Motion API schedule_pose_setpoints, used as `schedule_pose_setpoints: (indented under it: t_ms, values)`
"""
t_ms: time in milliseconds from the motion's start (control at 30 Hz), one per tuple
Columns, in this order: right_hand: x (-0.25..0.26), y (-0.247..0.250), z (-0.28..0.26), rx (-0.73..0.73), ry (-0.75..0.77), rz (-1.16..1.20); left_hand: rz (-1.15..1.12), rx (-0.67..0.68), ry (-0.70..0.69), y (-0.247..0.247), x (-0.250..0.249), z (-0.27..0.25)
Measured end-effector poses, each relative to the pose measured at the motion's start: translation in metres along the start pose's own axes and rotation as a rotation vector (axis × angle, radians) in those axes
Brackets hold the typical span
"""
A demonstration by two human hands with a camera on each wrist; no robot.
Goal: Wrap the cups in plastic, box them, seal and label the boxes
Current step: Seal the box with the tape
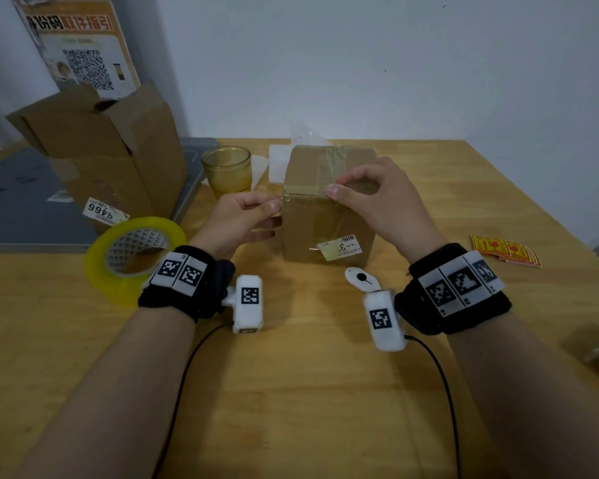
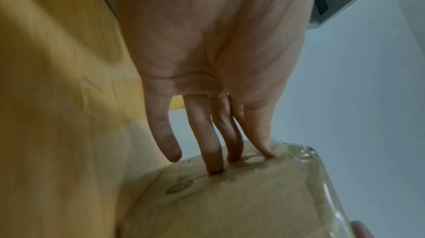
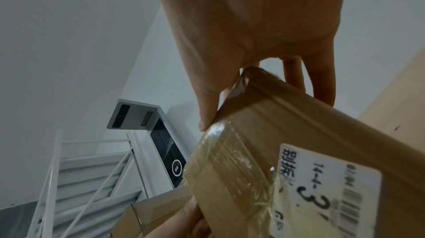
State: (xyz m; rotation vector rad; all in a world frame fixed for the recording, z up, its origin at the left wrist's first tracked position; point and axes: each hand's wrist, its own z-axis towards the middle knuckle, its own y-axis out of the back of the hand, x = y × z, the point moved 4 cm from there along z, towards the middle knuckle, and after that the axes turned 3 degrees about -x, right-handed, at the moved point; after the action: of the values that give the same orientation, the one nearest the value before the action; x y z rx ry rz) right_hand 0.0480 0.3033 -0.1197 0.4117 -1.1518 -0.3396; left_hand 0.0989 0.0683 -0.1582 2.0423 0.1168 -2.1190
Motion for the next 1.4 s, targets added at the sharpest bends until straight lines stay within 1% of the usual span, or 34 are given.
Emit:
schedule_pose_setpoints:
  t_ms: [133,200,467,600,667,767,833,867,933,1000,1100,1200,1300,1400]
  values:
    - [-0.002,0.001,0.001,-0.002,0.014,-0.011,-0.091,-0.095,0.078,-0.004,0.005,0.001]
    - [-0.003,0.000,0.001,-0.001,0.018,-0.012,-0.112,-0.115,0.099,-0.004,0.005,0.002]
    - [-0.005,0.000,0.002,-0.011,0.021,0.019,0.090,-0.049,0.094,-0.001,-0.026,-0.003]
    - [-0.006,0.001,0.000,-0.025,0.048,0.037,-0.015,-0.011,0.159,-0.014,-0.033,-0.009]
    - [-0.006,0.002,-0.001,-0.029,0.073,0.052,0.044,0.016,0.119,-0.027,-0.030,-0.008]
    - [-0.007,0.002,-0.001,-0.035,0.120,0.076,0.211,0.012,-0.060,-0.044,-0.025,0.000]
    - [-0.007,0.002,0.000,-0.040,0.165,0.048,0.239,-0.023,-0.175,-0.046,-0.022,0.004]
    - [-0.006,0.002,0.000,-0.033,0.174,0.039,0.235,-0.044,-0.206,-0.044,-0.021,0.005]
    - [-0.006,0.003,0.001,-0.006,0.161,0.045,0.191,-0.085,-0.226,-0.036,-0.019,0.004]
    - [-0.006,0.007,0.001,0.033,0.137,0.083,0.091,-0.101,-0.210,-0.031,-0.015,0.004]
    - [-0.010,0.015,0.001,0.078,0.087,0.184,-0.050,-0.091,-0.166,-0.029,-0.007,0.005]
    - [-0.020,0.024,0.003,0.111,0.034,0.246,-0.113,-0.144,-0.097,-0.027,0.003,0.006]
    - [-0.031,0.030,0.005,0.119,-0.004,0.342,-0.186,-0.105,-0.067,-0.026,0.010,0.004]
    - [-0.039,0.033,0.005,0.057,-0.055,0.463,-0.260,-0.057,-0.061,-0.030,0.009,0.001]
